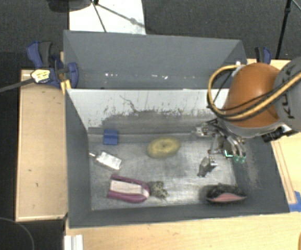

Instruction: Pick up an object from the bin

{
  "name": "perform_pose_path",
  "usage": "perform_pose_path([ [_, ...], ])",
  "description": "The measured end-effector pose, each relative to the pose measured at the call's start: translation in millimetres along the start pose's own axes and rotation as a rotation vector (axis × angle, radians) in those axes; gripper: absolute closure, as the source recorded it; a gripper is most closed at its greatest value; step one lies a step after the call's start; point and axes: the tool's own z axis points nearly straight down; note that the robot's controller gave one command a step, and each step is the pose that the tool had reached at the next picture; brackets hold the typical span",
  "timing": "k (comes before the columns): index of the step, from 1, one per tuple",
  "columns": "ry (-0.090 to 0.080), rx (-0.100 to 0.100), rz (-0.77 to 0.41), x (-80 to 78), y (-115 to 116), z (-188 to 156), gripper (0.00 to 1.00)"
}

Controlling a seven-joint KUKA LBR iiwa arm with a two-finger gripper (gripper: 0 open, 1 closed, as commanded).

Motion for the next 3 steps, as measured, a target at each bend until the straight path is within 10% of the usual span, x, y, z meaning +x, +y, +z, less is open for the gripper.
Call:
perform_pose_path([
  [1, -0.012, -0.002, -0.109, -34.9, 56, -10, 0.00],
  [2, -0.006, -0.001, -0.016, -24.4, 65, 72, 0.00],
  [3, -0.006, -0.001, -0.018, -25.3, 65, 67, 1.00],
])
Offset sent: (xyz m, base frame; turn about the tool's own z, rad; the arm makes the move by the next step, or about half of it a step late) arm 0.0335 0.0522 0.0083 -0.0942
